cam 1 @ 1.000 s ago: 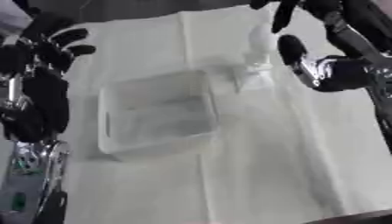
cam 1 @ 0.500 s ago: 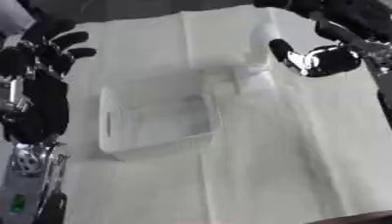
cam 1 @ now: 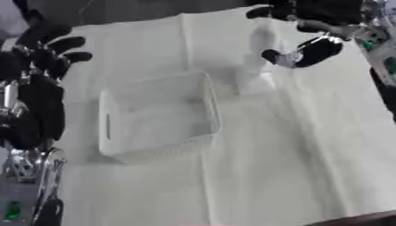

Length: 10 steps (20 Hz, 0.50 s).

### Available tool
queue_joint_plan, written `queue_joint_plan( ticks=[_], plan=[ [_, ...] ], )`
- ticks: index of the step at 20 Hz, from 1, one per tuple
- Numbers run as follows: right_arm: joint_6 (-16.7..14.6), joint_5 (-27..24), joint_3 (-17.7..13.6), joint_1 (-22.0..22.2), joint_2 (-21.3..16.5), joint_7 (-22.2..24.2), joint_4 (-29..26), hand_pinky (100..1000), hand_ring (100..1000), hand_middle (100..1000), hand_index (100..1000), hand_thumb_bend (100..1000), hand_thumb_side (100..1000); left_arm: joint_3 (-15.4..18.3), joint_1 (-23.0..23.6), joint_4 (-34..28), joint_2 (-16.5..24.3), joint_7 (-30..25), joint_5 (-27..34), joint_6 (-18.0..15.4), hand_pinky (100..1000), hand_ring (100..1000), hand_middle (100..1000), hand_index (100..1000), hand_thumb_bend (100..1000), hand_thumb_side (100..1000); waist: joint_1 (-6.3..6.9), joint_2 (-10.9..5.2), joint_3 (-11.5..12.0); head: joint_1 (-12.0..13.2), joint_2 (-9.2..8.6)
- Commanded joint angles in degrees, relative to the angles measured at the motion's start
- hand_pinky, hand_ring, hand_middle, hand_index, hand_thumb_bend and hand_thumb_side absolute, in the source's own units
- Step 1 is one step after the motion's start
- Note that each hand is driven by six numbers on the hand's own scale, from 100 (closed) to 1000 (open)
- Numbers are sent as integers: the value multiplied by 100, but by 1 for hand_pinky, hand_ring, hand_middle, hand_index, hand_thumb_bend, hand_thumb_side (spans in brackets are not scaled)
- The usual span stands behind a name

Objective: Pick up objects on the table and place them in the box.

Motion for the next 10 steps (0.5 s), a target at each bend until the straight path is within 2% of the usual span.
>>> queue_joint_plan(
  ticks=[1,3,8,10],
  plan=[
    [-452,42,-9,-176,-35,827,253,1000,1000,1000,1000,296,712,-10,-21,-76,40,-13,-24,-3,657,753,742,869,100,1000,-6,-97,17,-58,-41],
    [-476,9,-24,-191,-2,871,347,1000,1000,1000,1000,287,730,-10,-17,-74,31,-16,-26,-2,657,753,741,869,100,1000,5,-90,21,-57,-41],
    [-520,69,-51,-170,24,533,453,1000,1000,1000,1000,266,745,-12,-10,-71,14,-24,-28,0,656,750,739,868,100,1000,29,-85,25,-76,-41],
    [-535,142,-22,-136,34,450,503,1000,1000,1000,1000,283,761,-10,-9,-72,9,-22,-26,0,656,752,738,868,100,1000,36,-88,24,-85,-41]
  ],
)
